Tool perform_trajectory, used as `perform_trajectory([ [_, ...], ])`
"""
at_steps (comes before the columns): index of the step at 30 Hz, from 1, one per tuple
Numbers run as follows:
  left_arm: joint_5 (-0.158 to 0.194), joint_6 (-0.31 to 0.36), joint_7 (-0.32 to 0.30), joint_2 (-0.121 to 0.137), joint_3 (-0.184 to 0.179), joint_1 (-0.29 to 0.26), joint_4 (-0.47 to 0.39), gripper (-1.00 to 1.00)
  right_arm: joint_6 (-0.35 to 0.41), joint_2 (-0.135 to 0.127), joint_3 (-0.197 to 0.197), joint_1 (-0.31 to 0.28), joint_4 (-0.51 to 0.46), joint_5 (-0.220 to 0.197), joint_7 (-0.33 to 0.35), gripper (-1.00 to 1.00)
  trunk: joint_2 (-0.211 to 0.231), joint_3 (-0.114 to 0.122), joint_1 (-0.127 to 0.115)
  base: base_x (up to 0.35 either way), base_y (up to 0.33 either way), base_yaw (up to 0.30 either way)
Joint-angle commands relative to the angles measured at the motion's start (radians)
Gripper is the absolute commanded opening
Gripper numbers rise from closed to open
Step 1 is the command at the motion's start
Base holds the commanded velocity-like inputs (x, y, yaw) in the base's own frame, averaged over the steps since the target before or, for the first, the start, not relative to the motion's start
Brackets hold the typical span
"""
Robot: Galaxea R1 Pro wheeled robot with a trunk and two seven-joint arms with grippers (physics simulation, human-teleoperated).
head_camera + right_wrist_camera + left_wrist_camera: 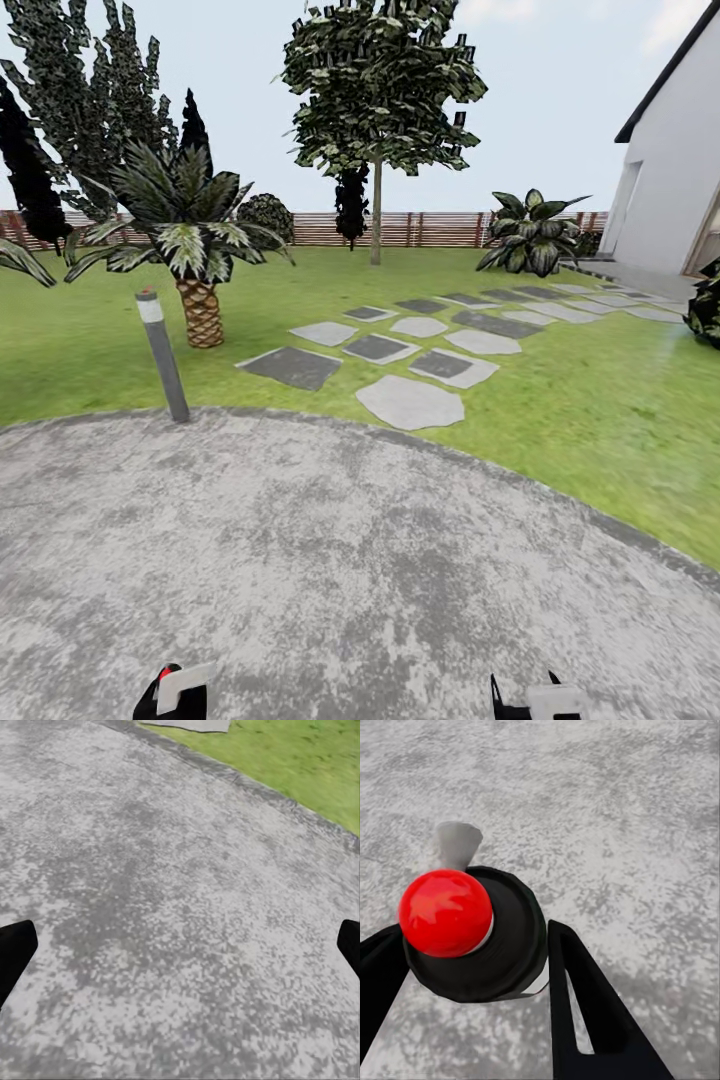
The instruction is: In the garden, pick up the pesticide atomizer on the floor and spray pesticide onto both trees until each tree trunk is fully covered.
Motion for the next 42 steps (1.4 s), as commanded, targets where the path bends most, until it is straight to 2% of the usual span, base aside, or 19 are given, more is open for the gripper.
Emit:
perform_trajectory([
  [1, 0.0, 0.0, 0.0, 0.0, 0.0, 0.0, 0.0, -1.0, 0.0, 0.0, 0.0, 0.0, 0.0, 0.0, 0.0, 1.0, 0.0, 0.0, 0.0, 0.34, 0.0, 0.0],
  [42, 0.001, -0.001, 0.0, 0.002, 0.003, 0.0, 0.0, -1.0, 0.0, 0.0, 0.0, 0.0, 0.0, 0.0, 0.001, 1.0, 0.0, 0.0, 0.0, 0.34, 0.0, 0.0],
])
